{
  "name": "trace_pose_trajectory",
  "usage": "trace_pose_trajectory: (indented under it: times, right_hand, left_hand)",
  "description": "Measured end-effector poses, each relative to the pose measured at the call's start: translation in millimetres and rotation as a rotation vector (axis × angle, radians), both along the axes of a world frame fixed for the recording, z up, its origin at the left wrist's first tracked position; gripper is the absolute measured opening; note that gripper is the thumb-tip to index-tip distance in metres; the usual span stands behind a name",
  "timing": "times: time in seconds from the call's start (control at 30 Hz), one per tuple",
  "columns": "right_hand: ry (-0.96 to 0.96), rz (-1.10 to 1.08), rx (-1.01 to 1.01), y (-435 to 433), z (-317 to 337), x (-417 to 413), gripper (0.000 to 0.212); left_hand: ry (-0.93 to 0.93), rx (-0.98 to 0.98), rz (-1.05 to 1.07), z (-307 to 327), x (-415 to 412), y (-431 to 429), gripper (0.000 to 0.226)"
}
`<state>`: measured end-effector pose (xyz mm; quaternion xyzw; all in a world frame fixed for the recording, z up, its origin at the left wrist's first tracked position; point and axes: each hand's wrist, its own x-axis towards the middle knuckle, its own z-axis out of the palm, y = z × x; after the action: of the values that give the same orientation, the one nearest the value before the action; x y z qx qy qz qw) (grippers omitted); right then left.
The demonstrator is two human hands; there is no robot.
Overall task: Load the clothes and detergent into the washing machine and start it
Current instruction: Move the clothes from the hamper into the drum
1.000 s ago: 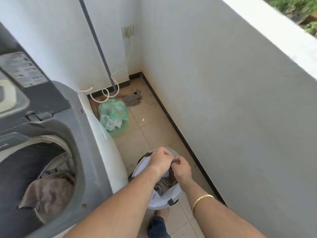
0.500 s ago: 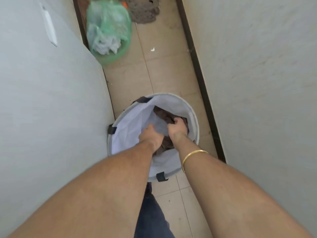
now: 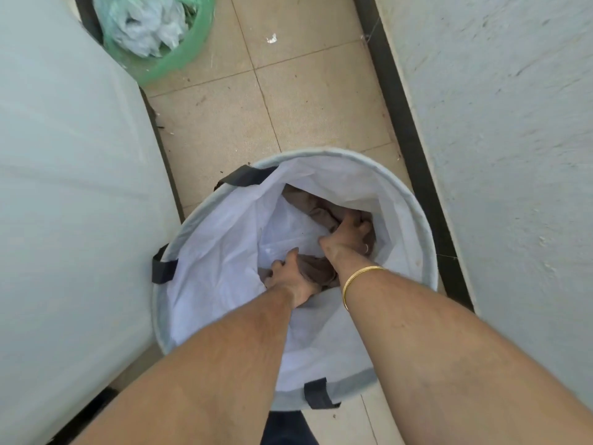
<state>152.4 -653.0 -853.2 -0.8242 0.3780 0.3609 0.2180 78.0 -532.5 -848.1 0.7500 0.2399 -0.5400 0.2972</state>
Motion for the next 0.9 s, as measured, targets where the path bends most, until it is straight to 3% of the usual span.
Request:
trace_pose_trajectory:
  times: [0.13, 0.23, 0.3, 0.43, 0.5, 0.57, 0.73, 0.9]
  right_hand:
    - [0.059, 0.043, 0.005, -1, -27, -4, 0.087]
    - [0.031, 0.114, -0.009, -6, -25, -4, 0.045]
    - [-0.003, 0.12, -0.025, -6, -2, 0, 0.03]
    - [-0.024, 0.117, 0.031, 5, 62, 8, 0.01]
    - [-0.036, 0.131, 0.066, 11, 102, 13, 0.013]
    - [-0.047, 0.152, 0.087, 15, 151, 16, 0.026]
    - [-0.067, 0.2, 0.152, 21, 298, 24, 0.036]
    - [-0.225, 0.231, 0.247, 19, 469, 29, 0.037]
  left_hand:
    - [-0.031, 0.089, -0.175, -26, -6, 1, 0.115]
    - [0.085, -0.048, -0.088, -64, -10, 7, 0.078]
    - [0.095, -0.086, -0.093, -55, -5, 10, 0.061]
    - [-0.128, -0.007, -0.17, 52, 15, 7, 0.03]
    - [-0.186, 0.015, -0.206, 92, 16, 8, 0.019]
    - [-0.218, 0.057, -0.193, 127, 20, 12, 0.018]
    - [-0.461, 0.104, -0.268, 303, 43, 21, 0.031]
    - [-0.921, 0.094, -0.351, 469, 51, 35, 0.019]
